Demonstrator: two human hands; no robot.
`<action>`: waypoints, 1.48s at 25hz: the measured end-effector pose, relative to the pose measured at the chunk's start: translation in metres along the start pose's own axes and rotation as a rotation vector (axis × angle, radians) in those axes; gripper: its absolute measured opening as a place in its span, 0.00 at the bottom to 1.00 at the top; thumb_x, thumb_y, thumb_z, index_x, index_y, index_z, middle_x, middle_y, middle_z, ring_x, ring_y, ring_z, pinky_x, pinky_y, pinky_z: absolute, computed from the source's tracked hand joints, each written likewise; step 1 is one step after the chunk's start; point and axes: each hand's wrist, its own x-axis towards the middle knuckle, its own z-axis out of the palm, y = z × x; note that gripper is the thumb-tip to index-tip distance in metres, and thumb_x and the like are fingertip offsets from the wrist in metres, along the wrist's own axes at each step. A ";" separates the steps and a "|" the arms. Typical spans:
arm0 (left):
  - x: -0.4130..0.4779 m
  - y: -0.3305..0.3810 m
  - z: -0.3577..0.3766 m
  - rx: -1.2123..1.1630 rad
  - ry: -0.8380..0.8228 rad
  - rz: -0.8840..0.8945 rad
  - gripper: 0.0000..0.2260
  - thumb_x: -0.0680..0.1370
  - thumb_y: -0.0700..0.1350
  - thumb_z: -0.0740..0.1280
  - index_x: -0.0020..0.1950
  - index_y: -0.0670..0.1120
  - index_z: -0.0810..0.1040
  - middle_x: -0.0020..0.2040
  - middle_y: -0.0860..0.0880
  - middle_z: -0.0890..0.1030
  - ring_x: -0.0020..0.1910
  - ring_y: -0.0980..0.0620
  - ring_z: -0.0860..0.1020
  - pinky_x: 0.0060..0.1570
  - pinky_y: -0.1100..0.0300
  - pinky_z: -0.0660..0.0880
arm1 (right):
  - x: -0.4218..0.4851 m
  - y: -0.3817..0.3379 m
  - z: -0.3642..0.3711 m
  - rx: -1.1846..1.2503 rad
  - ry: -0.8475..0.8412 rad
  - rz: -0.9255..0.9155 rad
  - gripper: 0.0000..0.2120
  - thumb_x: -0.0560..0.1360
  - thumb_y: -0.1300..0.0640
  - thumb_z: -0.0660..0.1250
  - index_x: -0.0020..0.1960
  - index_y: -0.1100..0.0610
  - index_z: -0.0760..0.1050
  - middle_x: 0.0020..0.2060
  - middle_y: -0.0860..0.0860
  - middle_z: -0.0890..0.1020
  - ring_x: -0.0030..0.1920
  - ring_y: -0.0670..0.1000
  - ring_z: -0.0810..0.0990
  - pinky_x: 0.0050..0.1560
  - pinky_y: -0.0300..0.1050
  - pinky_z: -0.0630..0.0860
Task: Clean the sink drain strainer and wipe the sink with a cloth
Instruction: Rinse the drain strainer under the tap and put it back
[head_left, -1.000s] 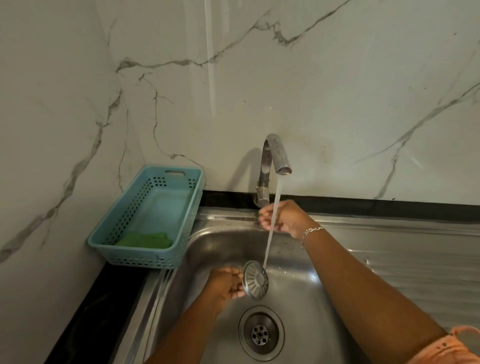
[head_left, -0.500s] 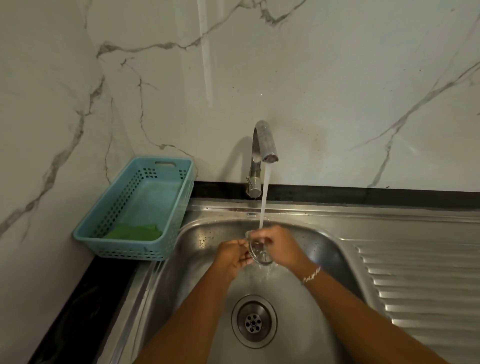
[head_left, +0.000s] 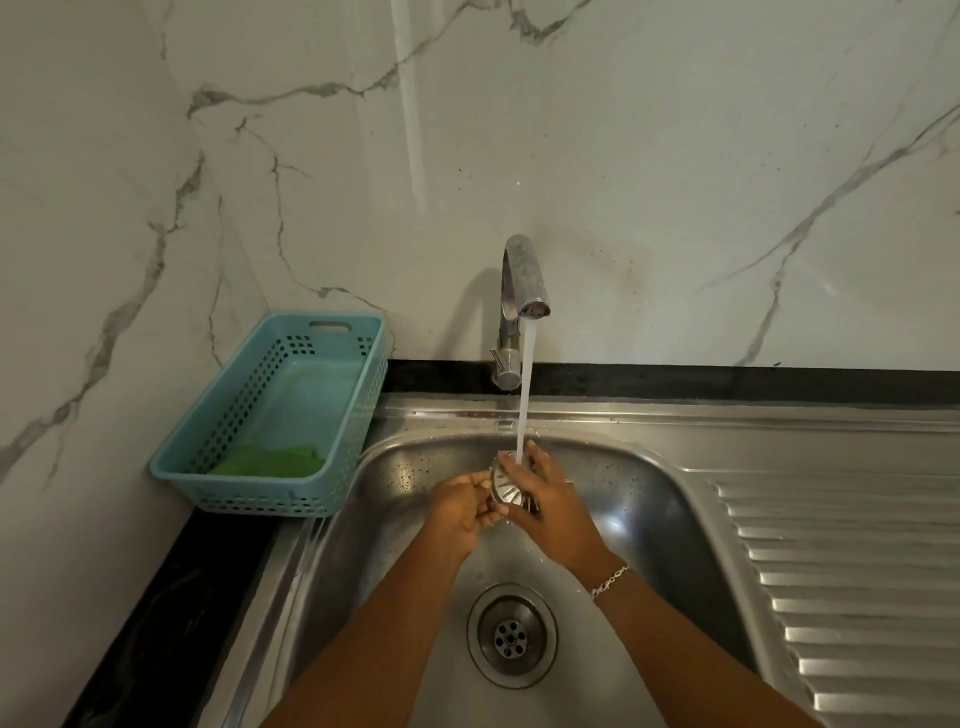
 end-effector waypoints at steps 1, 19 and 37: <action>0.000 -0.001 0.000 -0.013 -0.007 -0.012 0.09 0.79 0.33 0.56 0.50 0.39 0.76 0.36 0.44 0.78 0.28 0.54 0.76 0.27 0.65 0.76 | 0.003 0.000 -0.006 0.104 0.005 0.048 0.32 0.72 0.55 0.70 0.72 0.51 0.62 0.73 0.58 0.61 0.71 0.57 0.64 0.68 0.40 0.64; 0.006 -0.003 -0.011 -0.227 -0.005 -0.099 0.13 0.80 0.36 0.55 0.63 0.36 0.71 0.42 0.43 0.78 0.38 0.50 0.76 0.39 0.56 0.77 | 0.028 -0.013 -0.039 1.050 -0.052 0.608 0.11 0.70 0.75 0.66 0.43 0.61 0.79 0.35 0.55 0.83 0.36 0.50 0.82 0.36 0.40 0.81; 0.014 0.002 0.020 -0.394 -0.352 -0.161 0.23 0.79 0.56 0.55 0.55 0.38 0.76 0.49 0.38 0.78 0.47 0.45 0.78 0.56 0.53 0.73 | -0.019 -0.008 0.006 -0.442 -0.089 -0.180 0.37 0.72 0.62 0.62 0.76 0.57 0.47 0.77 0.55 0.50 0.77 0.54 0.44 0.71 0.47 0.28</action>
